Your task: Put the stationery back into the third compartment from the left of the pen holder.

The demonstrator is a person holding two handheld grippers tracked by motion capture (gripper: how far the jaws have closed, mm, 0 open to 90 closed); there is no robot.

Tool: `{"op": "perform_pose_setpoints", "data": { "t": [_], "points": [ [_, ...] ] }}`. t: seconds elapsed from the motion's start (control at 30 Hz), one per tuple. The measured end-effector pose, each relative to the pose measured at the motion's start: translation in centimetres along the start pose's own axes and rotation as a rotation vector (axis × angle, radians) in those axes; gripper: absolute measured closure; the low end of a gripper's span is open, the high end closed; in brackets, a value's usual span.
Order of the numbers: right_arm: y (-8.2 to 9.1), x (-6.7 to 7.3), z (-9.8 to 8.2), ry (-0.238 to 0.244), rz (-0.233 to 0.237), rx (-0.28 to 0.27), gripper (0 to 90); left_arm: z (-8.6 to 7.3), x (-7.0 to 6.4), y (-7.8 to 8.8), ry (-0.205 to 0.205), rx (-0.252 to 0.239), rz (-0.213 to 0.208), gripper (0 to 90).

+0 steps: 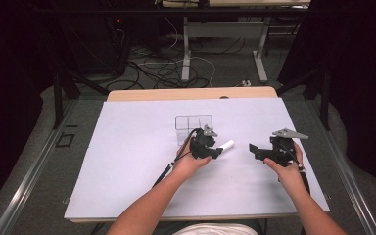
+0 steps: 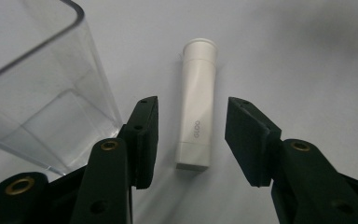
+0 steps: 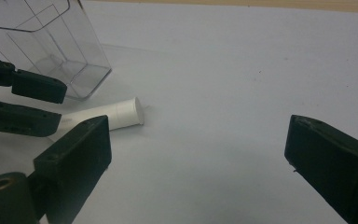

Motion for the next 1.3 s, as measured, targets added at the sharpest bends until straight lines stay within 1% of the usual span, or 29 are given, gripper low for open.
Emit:
{"op": "perform_pose_setpoints", "data": {
  "t": [0.07,0.13,0.2,0.23,0.27,0.37,0.57,0.6,0.77,1.0,1.03,1.13,1.3],
  "points": [
    [0.0,0.0,0.0,0.001,0.001,0.003,6.6,-0.2,0.0,-0.4,0.002,0.001,0.004,56.2],
    [0.0,-0.1,-0.1,0.001,0.000,0.003,6.6,-0.4,0.1,-0.5,-0.009,0.020,0.001,56.7],
    [0.0,-0.1,0.0,0.002,0.000,0.002,6.6,-0.4,0.1,-0.8,0.008,0.013,0.005,57.5],
    [0.0,-0.1,0.0,0.001,-0.001,0.002,6.5,-0.5,0.2,-0.9,-0.004,0.023,0.003,57.8],
    [0.0,-0.1,0.0,0.000,0.000,0.003,6.6,-0.6,0.1,-0.9,-0.006,0.031,0.000,58.5],
    [0.0,-0.1,-0.1,0.000,0.000,0.003,6.6,-0.8,0.1,-1.2,-0.015,0.034,0.005,58.8],
    [0.0,0.0,-0.1,0.000,0.004,0.005,6.6,-1.1,0.0,-1.5,-0.017,0.043,0.007,61.9],
    [-0.1,0.0,-0.1,0.000,0.005,0.005,6.6,-1.1,0.1,-1.4,-0.025,0.059,0.004,62.3],
    [-0.1,0.0,-0.2,-0.001,0.005,0.007,6.6,-1.2,0.0,-1.5,-0.029,0.057,0.003,64.8],
    [-0.1,0.0,-0.2,-0.001,0.006,0.010,6.8,-1.2,-0.2,-1.6,-0.058,0.056,-0.002,70.1],
    [-0.1,0.0,-0.2,0.002,0.006,0.009,6.8,-1.2,-0.3,-1.5,-0.057,0.060,-0.002,70.4],
    [-0.1,0.1,-0.2,0.003,0.009,0.011,6.8,-1.2,-0.3,-1.6,-0.057,0.049,-0.002,70.6],
    [-0.1,0.1,-0.3,0.001,0.009,0.013,6.8,-1.2,-0.3,-1.7,-0.066,0.046,-0.006,70.7]
  ]
}}
Point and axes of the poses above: each handheld gripper's, and its own axes: y roughly backward along the jaws, z roughly out of its top, x roughly to its left, the point moved 8 cm from there along -y, roughly forward along the jaws, and after that the axes turned 13 degrees about -x, right-handed, at the moved point
